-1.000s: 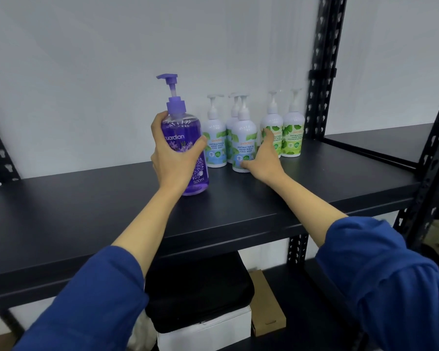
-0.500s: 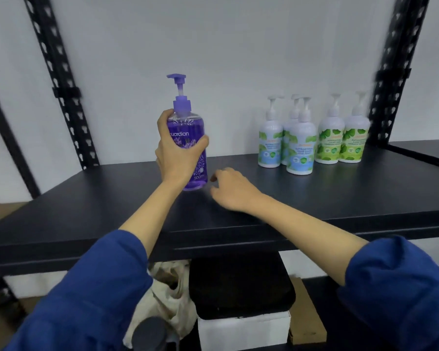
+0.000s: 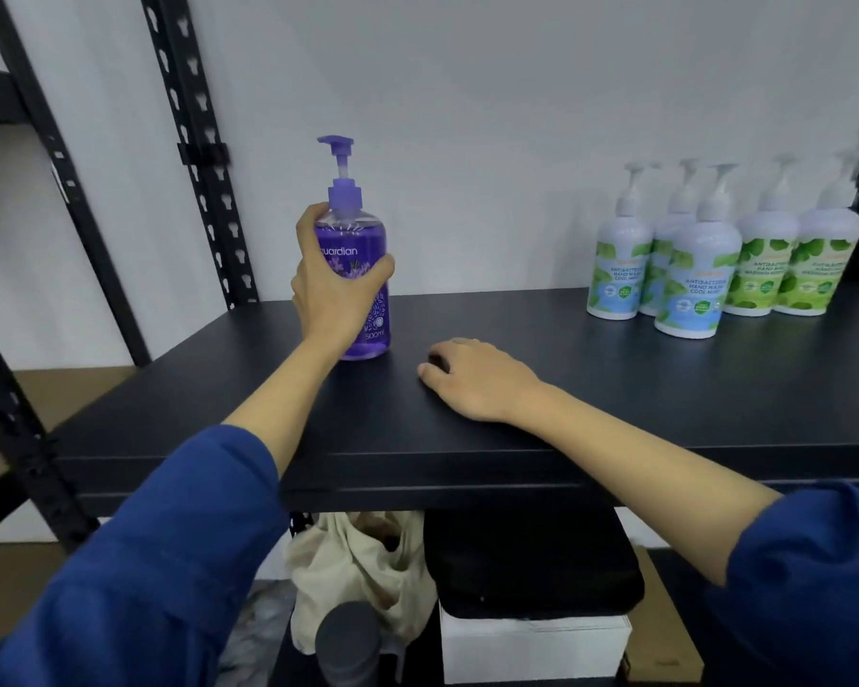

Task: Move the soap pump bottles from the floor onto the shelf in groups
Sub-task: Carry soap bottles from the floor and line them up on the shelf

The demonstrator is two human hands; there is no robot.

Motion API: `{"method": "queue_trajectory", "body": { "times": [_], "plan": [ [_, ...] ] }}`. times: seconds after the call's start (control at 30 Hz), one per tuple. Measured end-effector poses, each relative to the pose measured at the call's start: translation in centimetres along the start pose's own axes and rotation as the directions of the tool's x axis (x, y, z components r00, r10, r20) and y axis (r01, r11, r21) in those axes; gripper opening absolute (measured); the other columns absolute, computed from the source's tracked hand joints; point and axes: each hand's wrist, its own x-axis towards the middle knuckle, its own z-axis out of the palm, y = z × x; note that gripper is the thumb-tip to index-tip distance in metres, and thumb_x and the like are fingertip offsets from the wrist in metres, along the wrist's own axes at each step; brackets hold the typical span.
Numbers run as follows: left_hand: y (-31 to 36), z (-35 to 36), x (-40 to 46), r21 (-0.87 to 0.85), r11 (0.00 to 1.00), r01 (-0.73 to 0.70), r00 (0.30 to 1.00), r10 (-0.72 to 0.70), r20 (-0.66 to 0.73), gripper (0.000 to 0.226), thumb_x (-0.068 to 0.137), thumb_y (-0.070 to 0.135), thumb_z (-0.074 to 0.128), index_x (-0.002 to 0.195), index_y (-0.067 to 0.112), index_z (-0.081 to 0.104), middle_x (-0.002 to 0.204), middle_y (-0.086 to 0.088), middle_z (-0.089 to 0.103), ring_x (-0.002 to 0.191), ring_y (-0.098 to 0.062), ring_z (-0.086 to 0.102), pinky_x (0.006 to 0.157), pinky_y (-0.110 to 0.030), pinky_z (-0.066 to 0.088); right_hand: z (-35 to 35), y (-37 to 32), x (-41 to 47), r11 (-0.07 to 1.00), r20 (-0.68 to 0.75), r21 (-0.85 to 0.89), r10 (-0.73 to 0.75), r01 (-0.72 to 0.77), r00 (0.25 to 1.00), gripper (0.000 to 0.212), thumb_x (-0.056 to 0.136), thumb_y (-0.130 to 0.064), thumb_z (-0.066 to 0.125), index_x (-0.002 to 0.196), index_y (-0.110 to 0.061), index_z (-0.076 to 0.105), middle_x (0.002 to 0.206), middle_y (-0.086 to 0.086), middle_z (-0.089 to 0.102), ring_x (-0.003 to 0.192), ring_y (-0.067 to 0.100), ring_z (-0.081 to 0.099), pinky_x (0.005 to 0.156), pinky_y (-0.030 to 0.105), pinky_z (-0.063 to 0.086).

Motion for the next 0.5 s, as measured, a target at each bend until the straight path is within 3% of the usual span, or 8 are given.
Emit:
{"method": "queue_trajectory", "body": {
  "times": [0.27, 0.5],
  "plan": [
    [-1.2, -0.2, 0.4, -0.048, 0.998, -0.034, 0.999, 0.034, -0.014, 0.077, 0.075, 0.023, 0.078, 0.136, 0.025, 0.031, 0.117, 0.010, 0.048, 0.100, -0.009, 0.055, 0.070, -0.009, 0.044, 0.0, -0.2, -0.7, 1.000, -0.033, -0.025, -0.005, 0.004, 0.999, 0.048, 0.099, -0.045, 0.030, 0.133, -0.016, 0.049, 0.138, 0.004, 0.050, 0.123, 0.027, 0.047, 0.099, 0.041, 0.039],
    [-2.6, 0.3, 1.9, -0.074, 0.997, -0.034, 0.999, 0.036, 0.018, 0.077, 0.076, 0.023, 0.078, 0.136, 0.025, 0.029, 0.126, -0.002, 0.049, 0.107, -0.016, 0.056, 0.073, -0.013, 0.047, -0.1, -0.3, -0.8, 1.000, -0.039, -0.022, 0.002, -0.003, 0.999, 0.048, 0.099, -0.046, 0.031, 0.134, -0.018, 0.048, 0.139, 0.002, 0.049, 0.123, 0.026, 0.048, 0.097, 0.040, 0.040]
  ]
}}
